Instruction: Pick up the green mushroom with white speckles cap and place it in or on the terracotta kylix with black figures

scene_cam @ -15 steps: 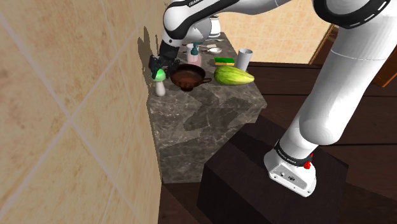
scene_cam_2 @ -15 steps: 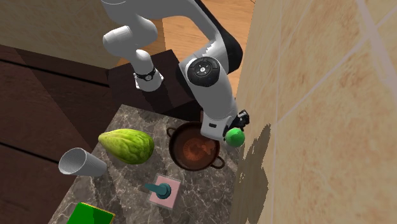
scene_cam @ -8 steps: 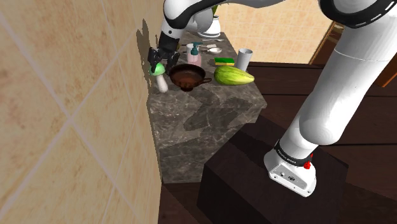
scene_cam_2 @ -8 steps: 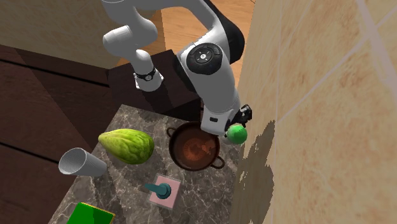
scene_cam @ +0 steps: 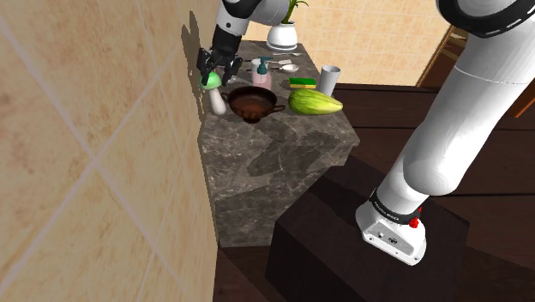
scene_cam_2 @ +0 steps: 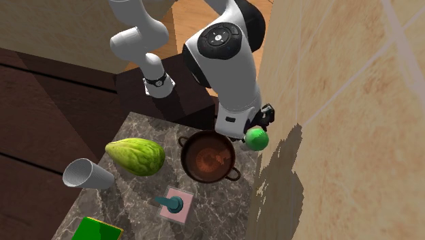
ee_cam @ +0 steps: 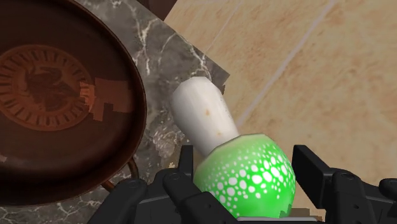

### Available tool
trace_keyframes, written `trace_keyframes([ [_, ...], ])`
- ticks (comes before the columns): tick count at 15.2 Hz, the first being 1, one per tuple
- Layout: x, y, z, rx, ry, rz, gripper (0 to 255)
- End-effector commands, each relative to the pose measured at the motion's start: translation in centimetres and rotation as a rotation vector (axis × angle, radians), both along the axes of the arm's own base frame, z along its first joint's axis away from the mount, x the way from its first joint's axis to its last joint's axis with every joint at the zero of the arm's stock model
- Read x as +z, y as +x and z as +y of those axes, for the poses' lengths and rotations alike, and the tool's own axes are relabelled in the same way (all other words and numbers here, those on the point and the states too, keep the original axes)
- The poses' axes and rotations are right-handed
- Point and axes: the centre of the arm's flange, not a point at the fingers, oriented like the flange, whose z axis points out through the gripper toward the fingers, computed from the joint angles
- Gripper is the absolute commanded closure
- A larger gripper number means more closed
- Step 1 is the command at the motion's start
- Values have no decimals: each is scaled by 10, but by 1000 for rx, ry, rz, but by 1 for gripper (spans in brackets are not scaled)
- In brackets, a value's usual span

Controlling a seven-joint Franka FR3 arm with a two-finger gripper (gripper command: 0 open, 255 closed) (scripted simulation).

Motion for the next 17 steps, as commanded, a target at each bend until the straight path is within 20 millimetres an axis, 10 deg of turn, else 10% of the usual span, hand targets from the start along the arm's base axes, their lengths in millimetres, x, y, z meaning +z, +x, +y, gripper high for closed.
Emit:
trace_keyframes([
  [1,11,0,0,0,0,0,255],
  [17,91,0,0,0,0,0,255],
])
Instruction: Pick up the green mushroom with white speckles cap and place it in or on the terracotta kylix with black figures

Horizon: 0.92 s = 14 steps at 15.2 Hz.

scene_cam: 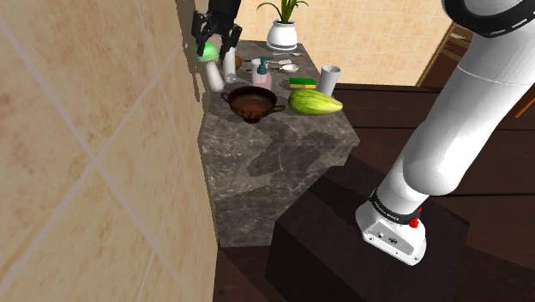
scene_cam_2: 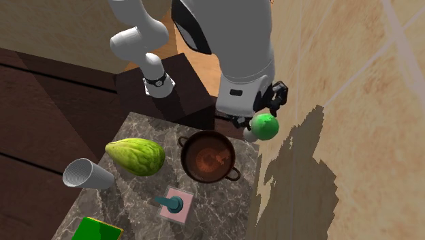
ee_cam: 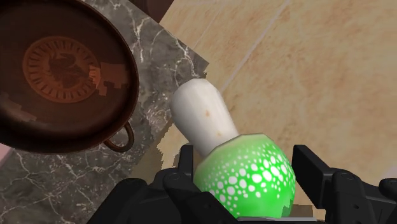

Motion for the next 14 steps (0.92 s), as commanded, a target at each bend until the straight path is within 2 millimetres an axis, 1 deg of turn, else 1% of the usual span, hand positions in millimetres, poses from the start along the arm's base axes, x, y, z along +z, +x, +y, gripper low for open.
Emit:
trace_keyframes([
  [1,7,-4,-13,0,0,0,255],
  [12,41,-46,-146,0,0,0,255],
  [14,30,-46,-146,0,0,0,255],
])
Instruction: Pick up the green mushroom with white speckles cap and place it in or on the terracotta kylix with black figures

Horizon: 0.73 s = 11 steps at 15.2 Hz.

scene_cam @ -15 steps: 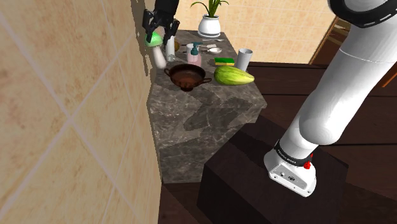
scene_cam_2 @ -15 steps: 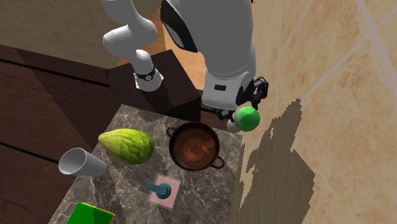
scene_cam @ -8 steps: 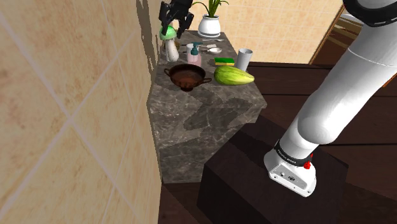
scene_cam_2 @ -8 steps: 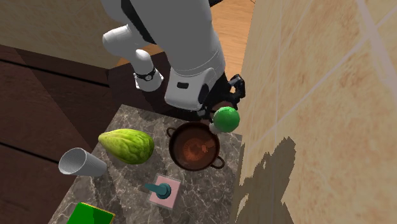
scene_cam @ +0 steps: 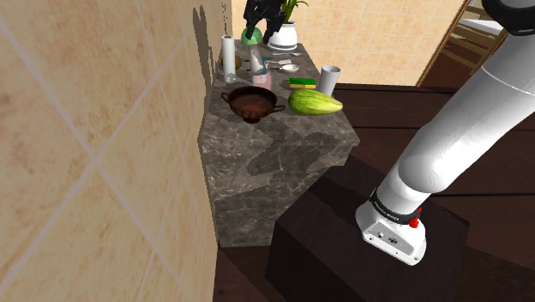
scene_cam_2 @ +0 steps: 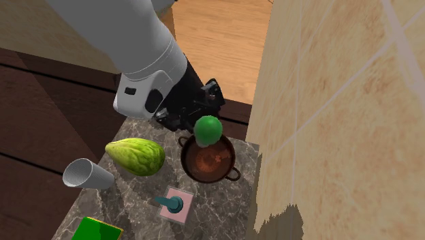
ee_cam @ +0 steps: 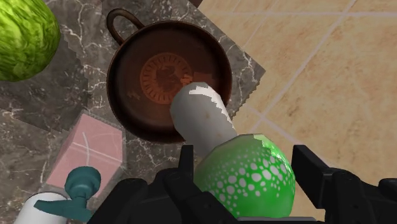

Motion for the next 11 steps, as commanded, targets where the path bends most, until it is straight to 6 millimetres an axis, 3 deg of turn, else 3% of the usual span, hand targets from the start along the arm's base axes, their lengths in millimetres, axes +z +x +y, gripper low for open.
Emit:
trace_keyframes([
  [1,-9,-1,-2,1,0,0,255],
  [11,-62,-1,-2,1,0,0,255],
])
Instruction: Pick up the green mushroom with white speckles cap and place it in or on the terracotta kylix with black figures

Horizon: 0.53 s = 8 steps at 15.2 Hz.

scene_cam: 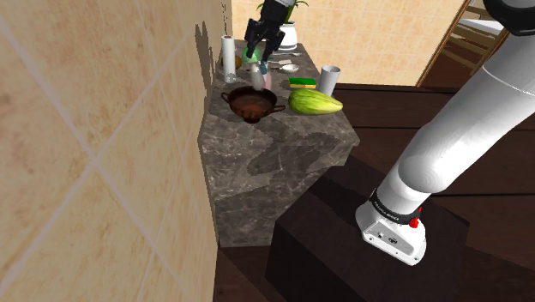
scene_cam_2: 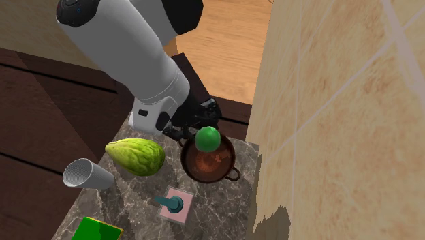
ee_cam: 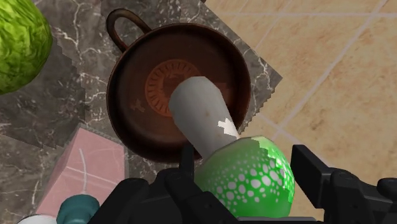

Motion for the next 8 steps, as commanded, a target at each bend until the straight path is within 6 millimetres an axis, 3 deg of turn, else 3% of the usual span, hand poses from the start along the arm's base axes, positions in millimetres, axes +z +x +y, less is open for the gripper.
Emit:
trace_keyframes([
  [1,-12,0,0,0,0,-1,255],
  [8,-45,0,0,0,0,-1,255],
])
